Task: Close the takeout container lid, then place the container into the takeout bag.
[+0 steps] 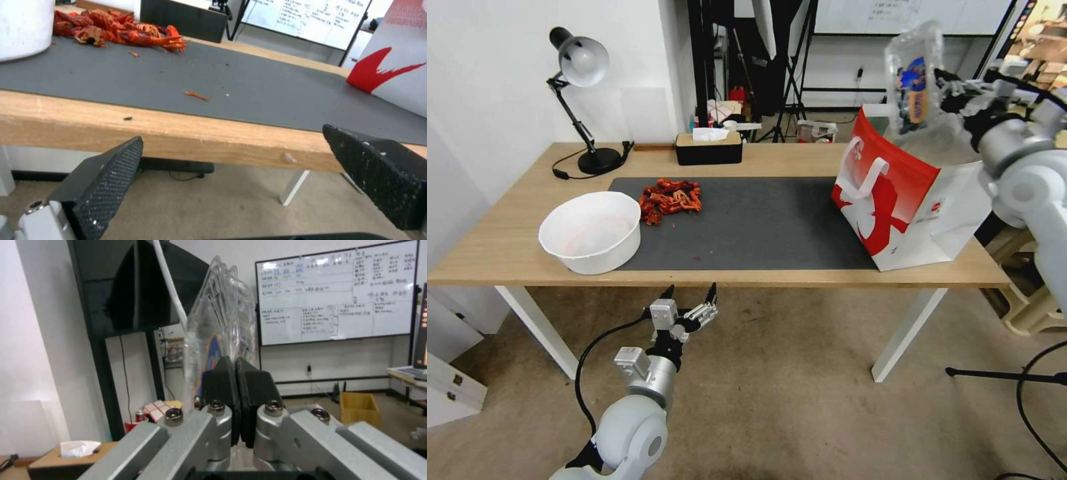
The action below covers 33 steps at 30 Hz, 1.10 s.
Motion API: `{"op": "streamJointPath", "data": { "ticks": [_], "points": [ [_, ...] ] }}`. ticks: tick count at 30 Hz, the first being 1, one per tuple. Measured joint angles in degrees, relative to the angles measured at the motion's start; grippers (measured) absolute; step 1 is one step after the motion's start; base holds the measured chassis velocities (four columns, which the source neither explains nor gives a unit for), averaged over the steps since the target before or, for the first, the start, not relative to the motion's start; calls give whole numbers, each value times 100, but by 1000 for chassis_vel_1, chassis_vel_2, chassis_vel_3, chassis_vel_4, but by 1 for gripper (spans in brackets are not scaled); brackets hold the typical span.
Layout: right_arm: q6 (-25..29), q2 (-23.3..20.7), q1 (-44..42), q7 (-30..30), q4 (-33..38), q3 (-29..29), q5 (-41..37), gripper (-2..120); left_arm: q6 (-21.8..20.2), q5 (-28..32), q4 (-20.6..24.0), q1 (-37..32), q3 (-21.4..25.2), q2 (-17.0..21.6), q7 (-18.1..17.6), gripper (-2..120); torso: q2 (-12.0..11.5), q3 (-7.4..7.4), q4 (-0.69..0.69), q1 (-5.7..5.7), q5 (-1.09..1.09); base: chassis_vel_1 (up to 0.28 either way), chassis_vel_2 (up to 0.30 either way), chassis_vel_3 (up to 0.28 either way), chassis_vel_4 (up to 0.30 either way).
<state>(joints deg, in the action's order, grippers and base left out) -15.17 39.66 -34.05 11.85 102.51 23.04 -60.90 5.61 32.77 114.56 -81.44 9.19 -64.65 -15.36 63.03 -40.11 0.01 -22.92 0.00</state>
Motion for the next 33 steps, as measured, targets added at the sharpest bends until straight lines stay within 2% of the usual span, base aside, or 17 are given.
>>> {"op": "streamJointPath", "data": {
  "ticks": [6, 8, 10, 12, 13, 15, 18, 19, 21, 24, 29, 31, 33],
  "points": [
    [-159, -9, -345, 167, 155, 294, -100, 0, 1, -28, 3, -18, -28, -31, -5, 100, 0, 0, -2, 0, 1, 0, 0, 0, 0],
    [-229, -6, -397, 269, 194, 331, -127, 7, 1, -30, 4, -38, -31, -47, -12, 100, 0, 0, -1, 0, 0, 0, 0, 0, 0],
    [-254, -5, -406, 285, 199, 339, -129, 9, 1, -30, 5, -43, -31, -52, -12, 100, 0, 0, -1, 0, 0, 0, 0, 0, 0],
    [-324, -1, -450, 340, 240, 359, -127, 21, 1, -31, 7, -58, -28, -59, -14, 100, -1, 0, -1, 0, 0, 0, 0, 0, 0],
    [-324, -1, -450, 340, 240, 359, -127, 21, 1, -31, 7, -58, -28, -59, -14, 100, -1, 0, -1, 0, 0, 0, 0, 0, 0],
    [-380, 10, -513, 394, 295, 375, -106, 30, 1, -34, 11, -71, -18, -62, -18, 100, -1, 0, -1, 0, 0, 0, 0, 0, 0],
    [-385, 16, -553, 399, 319, 383, -83, 37, 4, -36, 11, -81, -9, -64, -24, 100, -1, 0, -1, 0, 0, 0, 0, 0, 0],
    [-354, 18, -598, 337, 352, 402, -58, 44, 10, -37, 16, -90, 2, -64, -30, 100, -1, 0, -1, 0, 0, 0, 0, 0, 0],
    [-302, 17, -639, 266, 394, 415, -50, 48, 14, -37, 23, -93, 9, -64, -30, 100, -1, 0, -1, 0, 0, 0, 0, 0, 0],
    [-103, -12, -804, 102, 620, 444, 9, 62, 21, -37, 48, -104, 26, -60, -24, 100, -1, 0, -1, 0, 0, 0, 0, 0, 0],
    [-9, -38, -950, 32, 779, 484, 100, 74, 36, -37, 52, -106, 30, -59, -10, 100, -1, 0, -1, 0, -1, 0, 0, 0, 0],
    [107, -70, -1146, -137, 902, 563, 218, 87, 52, -37, 56, -106, 36, -64, 10, 100, -1, 0, -1, 0, -1, 0, 0, 0, 0],
    [295, -107, -1429, -409, 1044, 664, 283, 95, 89, -35, 56, -106, 39, -78, 50, 100, -1, 0, -2, 0, 0, 0, 0, 0, 0]
  ]
}}
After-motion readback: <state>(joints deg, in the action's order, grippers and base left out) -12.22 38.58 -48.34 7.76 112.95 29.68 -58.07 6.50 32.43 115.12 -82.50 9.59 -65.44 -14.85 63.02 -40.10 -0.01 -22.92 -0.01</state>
